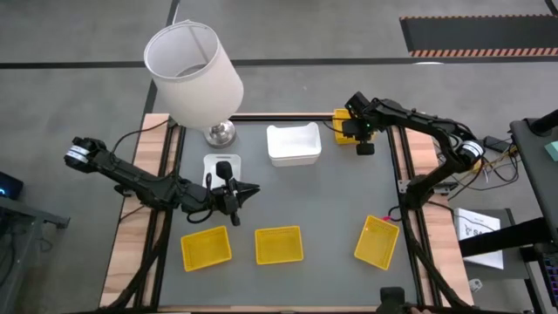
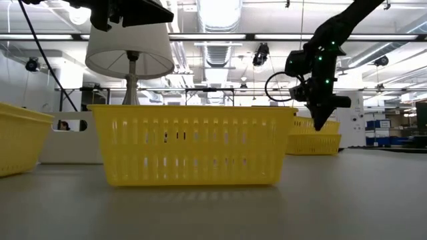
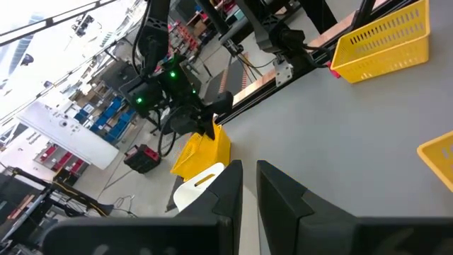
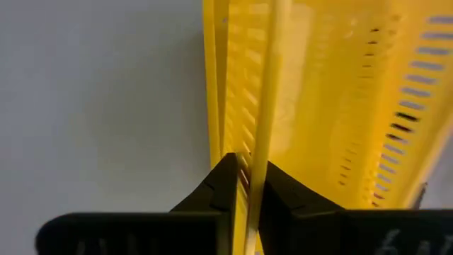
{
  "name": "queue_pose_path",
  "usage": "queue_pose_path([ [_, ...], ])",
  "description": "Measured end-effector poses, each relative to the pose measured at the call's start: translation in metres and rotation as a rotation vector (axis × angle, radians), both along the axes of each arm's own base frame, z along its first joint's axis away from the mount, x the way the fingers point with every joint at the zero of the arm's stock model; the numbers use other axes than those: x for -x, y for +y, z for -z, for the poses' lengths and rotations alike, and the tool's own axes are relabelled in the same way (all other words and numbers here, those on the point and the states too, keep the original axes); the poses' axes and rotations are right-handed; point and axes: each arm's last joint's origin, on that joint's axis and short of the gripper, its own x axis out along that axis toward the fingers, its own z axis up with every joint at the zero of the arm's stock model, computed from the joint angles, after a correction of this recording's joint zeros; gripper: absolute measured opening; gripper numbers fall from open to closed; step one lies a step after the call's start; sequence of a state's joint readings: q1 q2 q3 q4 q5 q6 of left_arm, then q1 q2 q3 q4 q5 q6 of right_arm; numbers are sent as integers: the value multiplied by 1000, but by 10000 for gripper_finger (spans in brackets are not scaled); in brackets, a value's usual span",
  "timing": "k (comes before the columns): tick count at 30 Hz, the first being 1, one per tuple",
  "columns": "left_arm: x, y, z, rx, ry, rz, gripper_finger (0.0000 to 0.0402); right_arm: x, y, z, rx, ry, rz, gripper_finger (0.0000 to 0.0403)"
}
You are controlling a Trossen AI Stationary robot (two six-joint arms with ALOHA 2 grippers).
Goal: Stack baskets by color
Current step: Stack the yellow basket on the other yellow basket, then stack the white bin on the stacked white bins
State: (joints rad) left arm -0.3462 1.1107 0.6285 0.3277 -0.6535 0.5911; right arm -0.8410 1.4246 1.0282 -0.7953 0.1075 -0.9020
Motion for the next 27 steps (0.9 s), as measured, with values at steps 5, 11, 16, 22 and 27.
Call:
queue_pose_path([
  [5,0,0,0,1,-1,1,26,-3,-3,-9,8,-48,97,71],
  [11,0,0,0,7,-3,0,26,-6,-4,-27,-21,-75,199,115],
  [16,0,0,0,12,-4,6,26,-9,-3,-43,-83,-159,292,131],
  [22,-1,-1,1,64,-17,-2,26,-21,8,-42,-267,-360,251,98],
  [27,-4,-2,6,76,-4,-6,26,-37,32,-37,-284,-401,146,39],
])
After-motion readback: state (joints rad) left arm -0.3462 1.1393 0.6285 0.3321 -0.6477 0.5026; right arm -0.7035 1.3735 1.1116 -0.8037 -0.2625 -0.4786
